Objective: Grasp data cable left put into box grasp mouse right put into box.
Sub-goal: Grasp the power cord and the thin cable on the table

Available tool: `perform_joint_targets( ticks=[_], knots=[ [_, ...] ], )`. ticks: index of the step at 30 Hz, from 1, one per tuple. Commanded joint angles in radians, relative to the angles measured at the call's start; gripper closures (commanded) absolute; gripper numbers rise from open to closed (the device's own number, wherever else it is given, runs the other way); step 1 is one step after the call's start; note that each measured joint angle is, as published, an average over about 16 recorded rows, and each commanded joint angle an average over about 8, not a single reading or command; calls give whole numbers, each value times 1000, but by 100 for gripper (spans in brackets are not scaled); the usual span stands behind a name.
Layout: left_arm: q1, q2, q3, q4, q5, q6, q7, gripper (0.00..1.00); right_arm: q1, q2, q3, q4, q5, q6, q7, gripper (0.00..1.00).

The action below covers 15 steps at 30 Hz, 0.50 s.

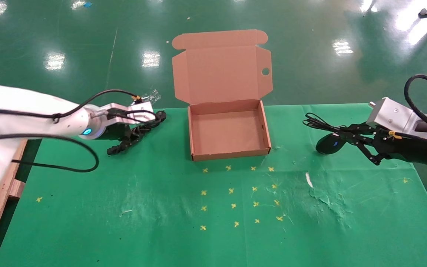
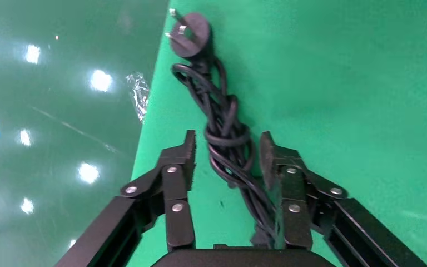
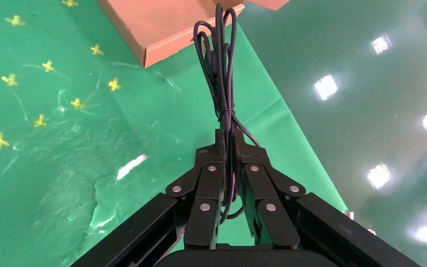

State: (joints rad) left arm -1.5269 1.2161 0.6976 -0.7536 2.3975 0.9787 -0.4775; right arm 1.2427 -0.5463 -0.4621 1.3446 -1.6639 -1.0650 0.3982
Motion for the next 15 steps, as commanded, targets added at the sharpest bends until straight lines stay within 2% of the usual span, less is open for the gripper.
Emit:
perform_joint_targets(
  ticks=[1, 7, 8, 15],
  knots=[
    [-14, 24, 1, 55, 12, -22, -7, 0, 4, -1, -1, 0, -4, -2, -2, 100],
    [-44, 84, 8, 224, 31, -92, 6, 0, 15, 0, -5, 1, -15, -13, 1, 100],
    [-48, 91, 7, 249, 29, -101, 12, 8, 16, 1, -5, 1, -15, -13, 1, 100],
    [-68, 119, -1, 380, -10, -159, 74, 95, 19, 4, 0, 2, -10, -9, -8, 100]
  ],
)
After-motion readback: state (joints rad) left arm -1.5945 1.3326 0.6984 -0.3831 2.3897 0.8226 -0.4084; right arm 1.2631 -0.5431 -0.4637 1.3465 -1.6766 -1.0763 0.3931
